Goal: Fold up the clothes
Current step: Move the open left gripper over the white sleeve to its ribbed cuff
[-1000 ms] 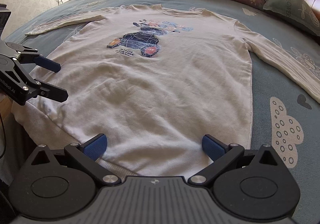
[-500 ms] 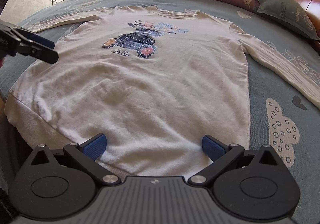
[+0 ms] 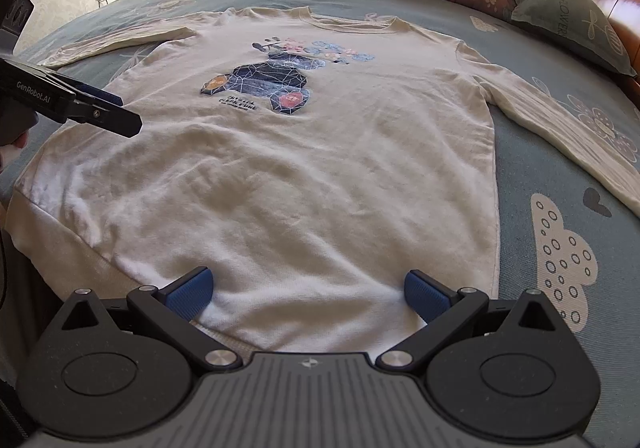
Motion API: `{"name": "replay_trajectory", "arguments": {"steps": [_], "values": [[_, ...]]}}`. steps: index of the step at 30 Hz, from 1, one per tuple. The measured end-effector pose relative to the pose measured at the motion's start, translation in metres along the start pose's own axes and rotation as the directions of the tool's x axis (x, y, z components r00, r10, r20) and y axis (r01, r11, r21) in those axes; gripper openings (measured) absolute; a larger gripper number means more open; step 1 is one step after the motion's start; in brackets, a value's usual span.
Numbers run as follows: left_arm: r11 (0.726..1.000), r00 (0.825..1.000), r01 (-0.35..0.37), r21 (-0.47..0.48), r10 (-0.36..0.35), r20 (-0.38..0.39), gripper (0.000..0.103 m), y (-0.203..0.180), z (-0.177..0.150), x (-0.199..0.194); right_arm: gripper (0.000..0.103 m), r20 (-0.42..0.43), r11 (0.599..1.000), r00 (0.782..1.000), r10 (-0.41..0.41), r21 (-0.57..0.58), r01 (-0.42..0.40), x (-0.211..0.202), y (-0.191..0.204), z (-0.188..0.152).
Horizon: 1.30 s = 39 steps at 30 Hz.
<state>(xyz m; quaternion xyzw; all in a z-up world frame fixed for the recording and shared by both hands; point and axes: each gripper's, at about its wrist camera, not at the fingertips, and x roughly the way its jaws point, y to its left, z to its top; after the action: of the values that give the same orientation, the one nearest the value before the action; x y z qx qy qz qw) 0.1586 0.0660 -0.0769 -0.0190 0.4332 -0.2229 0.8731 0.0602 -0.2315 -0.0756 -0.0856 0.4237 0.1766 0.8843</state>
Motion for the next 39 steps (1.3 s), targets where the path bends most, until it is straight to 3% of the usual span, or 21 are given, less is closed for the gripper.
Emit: {"name": "replay_trajectory", "arguments": {"steps": [5, 9, 12, 15, 20, 26, 29, 39], "values": [[0.996, 1.0, 0.023, -0.085, -0.023, 0.006, 0.102, 0.008, 0.008, -0.001, 0.103, -0.005, 1.0, 1.0, 0.0, -0.001, 0.0, 0.0, 0.0, 0.001], [0.973, 0.991, 0.103, -0.207, -0.083, 0.103, 0.102, 0.039, 0.023, -0.019, 0.103, -0.001, 1.0, 1.0, 0.0, -0.002, 0.0, 0.001, 0.0, 0.0], [0.947, 0.985, 0.094, -0.306, -0.044, 0.167, 0.102, 0.079, 0.034, -0.037, 0.103, -0.032, 1.0, 0.999, 0.003, 0.001, -0.003, 0.002, -0.001, 0.005], [0.914, 0.977, 0.021, -0.404, 0.067, 0.201, 0.102, 0.127, 0.039, -0.056, 0.103, -0.099, 1.0, 0.995, 0.003, 0.013, -0.001, 0.006, -0.001, 0.015], [0.803, 0.943, -0.007, -0.596, 0.203, 0.263, 0.102, 0.213, 0.031, -0.087, 0.103, -0.176, 0.999, 0.984, 0.008, 0.033, -0.002, 0.012, -0.001, 0.03], [0.57, 0.888, 0.102, -0.815, 0.317, 0.333, 0.102, 0.306, -0.012, -0.117, 0.103, -0.127, 0.998, 0.991, 0.039, 0.056, -0.032, 0.005, -0.001, 0.056], [0.461, 0.872, 0.152, -0.874, 0.354, 0.338, 0.102, 0.336, -0.036, -0.119, 0.103, -0.119, 0.999, 0.992, 0.035, 0.034, -0.031, 0.01, 0.004, 0.068], [0.446, 0.828, 0.176, -0.878, 0.415, 0.376, 0.102, 0.361, -0.036, -0.106, 0.103, -0.177, 0.999, 0.983, 0.052, 0.022, -0.049, 0.031, 0.018, 0.07]]}}
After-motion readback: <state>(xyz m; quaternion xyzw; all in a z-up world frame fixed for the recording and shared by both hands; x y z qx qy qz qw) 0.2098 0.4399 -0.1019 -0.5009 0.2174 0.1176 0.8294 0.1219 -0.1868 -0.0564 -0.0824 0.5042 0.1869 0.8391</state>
